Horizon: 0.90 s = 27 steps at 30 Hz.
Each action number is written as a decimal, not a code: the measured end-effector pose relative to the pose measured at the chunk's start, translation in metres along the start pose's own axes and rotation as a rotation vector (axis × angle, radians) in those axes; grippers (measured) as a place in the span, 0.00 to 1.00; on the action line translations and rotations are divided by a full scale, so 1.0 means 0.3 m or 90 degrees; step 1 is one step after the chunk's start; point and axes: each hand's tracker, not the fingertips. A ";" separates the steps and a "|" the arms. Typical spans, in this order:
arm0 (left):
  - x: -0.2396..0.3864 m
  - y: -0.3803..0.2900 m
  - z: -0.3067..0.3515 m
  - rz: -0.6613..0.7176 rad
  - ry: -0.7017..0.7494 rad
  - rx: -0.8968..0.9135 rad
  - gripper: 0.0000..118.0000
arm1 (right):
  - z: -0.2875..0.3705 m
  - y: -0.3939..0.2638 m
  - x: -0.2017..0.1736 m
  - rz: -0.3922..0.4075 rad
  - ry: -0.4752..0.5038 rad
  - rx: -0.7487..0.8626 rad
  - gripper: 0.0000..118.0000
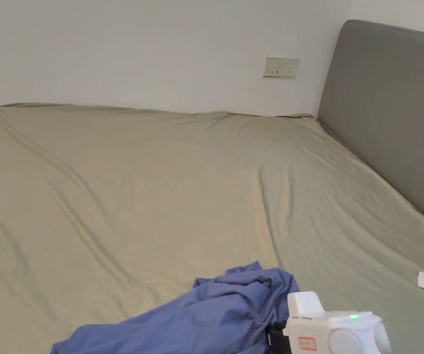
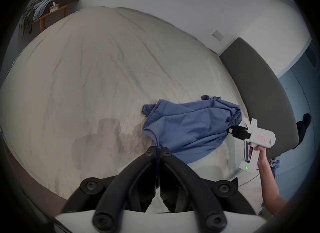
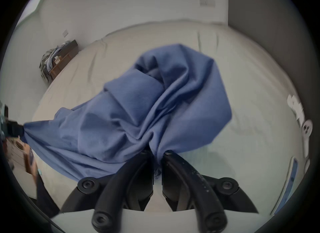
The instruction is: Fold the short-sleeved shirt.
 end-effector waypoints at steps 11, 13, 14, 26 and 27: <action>0.195 -0.272 0.212 -0.138 0.099 0.577 0.02 | 0.463 -0.202 -0.289 0.035 -0.104 0.480 0.09; 0.236 -0.316 0.202 -0.129 0.108 0.658 0.02 | 0.512 -0.226 -0.362 0.044 -0.137 0.560 0.09; 0.261 -0.317 0.212 -0.127 0.099 0.687 0.02 | 0.540 -0.224 -0.394 0.042 -0.147 0.588 0.09; 0.585 0.017 0.658 -0.219 0.073 1.143 0.02 | 1.044 0.195 -0.491 0.061 -0.145 0.903 0.09; 0.598 0.057 0.688 -0.209 0.066 1.160 0.02 | 1.086 0.240 -0.494 0.062 -0.142 0.934 0.09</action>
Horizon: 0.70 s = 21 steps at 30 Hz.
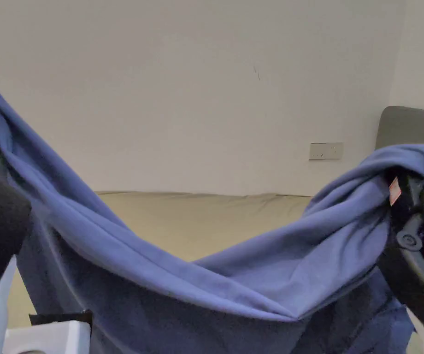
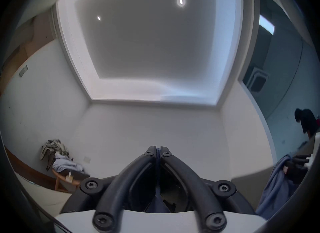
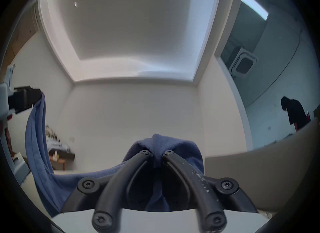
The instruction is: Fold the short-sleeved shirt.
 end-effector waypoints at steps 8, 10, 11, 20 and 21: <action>0.003 -0.074 -0.303 0.025 -0.003 0.032 0.02 | -0.326 0.035 0.000 -0.004 0.016 0.026 0.09; 0.002 -0.135 -0.392 0.033 -0.004 0.027 0.02 | -0.417 -0.010 -0.010 0.005 0.019 0.032 0.09; 0.001 -0.168 -0.437 0.036 -0.004 0.024 0.02 | -0.469 -0.035 -0.015 0.008 0.023 0.033 0.09; -0.043 -0.504 -0.658 0.041 0.024 -0.034 0.02 | -0.756 -0.355 -0.072 0.004 0.048 0.021 0.09; -0.049 -0.546 -0.659 0.042 0.025 -0.048 0.02 | -0.771 -0.397 -0.077 0.002 0.054 0.011 0.09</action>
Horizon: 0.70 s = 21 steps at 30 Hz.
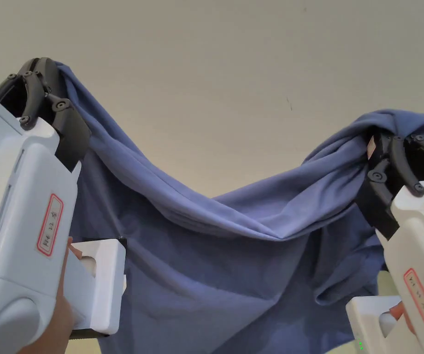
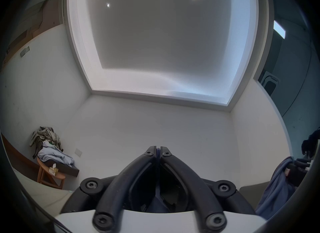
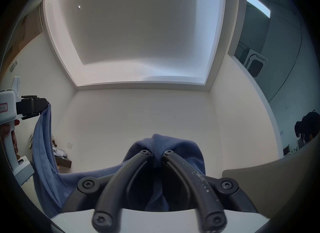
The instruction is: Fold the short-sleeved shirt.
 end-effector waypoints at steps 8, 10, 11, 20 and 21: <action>-0.048 -0.255 0.127 -0.018 0.009 -0.100 0.02 | 0.053 -0.339 -0.031 -0.020 0.015 -0.109 0.09; -0.063 -0.294 0.186 -0.018 0.013 -0.134 0.02 | 0.098 -0.398 -0.034 -0.029 0.013 -0.147 0.09; -0.071 -0.309 0.216 -0.009 0.014 -0.158 0.02 | 0.125 -0.424 -0.034 -0.032 0.014 -0.165 0.09; -0.120 -0.300 0.552 -0.049 0.003 -0.389 0.02 | 0.488 -0.468 0.004 -0.034 0.027 -0.418 0.09; -0.127 -0.295 0.588 -0.054 0.003 -0.424 0.02 | 0.532 -0.462 0.012 -0.024 0.030 -0.452 0.09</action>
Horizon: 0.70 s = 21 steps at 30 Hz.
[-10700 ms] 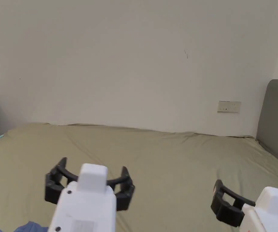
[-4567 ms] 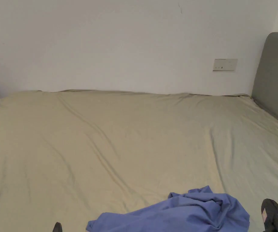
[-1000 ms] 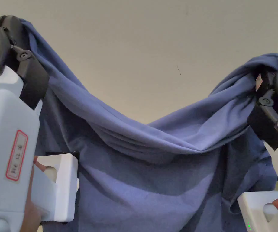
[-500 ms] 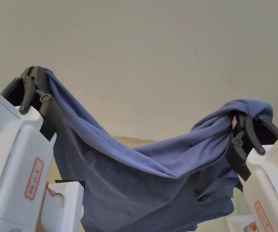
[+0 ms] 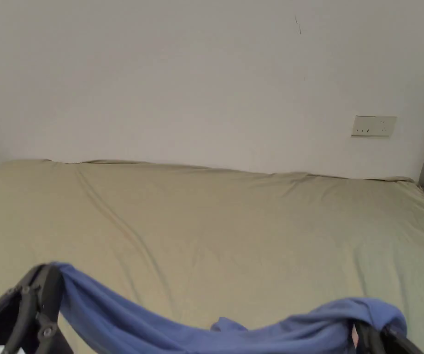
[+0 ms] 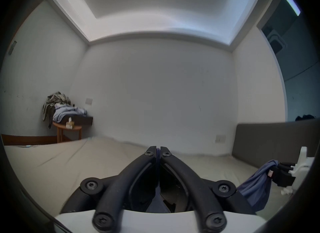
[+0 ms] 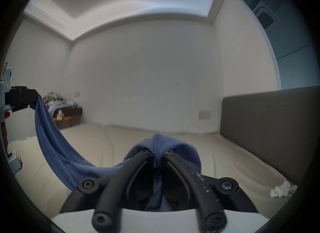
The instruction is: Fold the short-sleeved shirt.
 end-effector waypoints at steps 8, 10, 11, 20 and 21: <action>-0.059 -0.187 0.263 -0.037 0.008 -0.274 0.02 | 0.292 -0.201 -0.002 -0.020 0.026 -0.229 0.09; -0.080 -0.253 0.318 -0.041 0.019 -0.344 0.02 | 0.345 -0.266 -0.014 -0.029 0.033 -0.275 0.09; -0.090 -0.289 0.339 -0.048 0.028 -0.398 0.02 | 0.368 -0.298 -0.025 -0.024 0.034 -0.303 0.09; -0.200 -0.555 0.464 -0.063 0.082 -0.621 0.02 | 0.387 -0.536 -0.051 -0.021 0.044 -0.460 0.09; -0.211 -0.569 0.469 -0.060 0.083 -0.623 0.02 | 0.381 -0.560 -0.051 -0.013 0.042 -0.467 0.09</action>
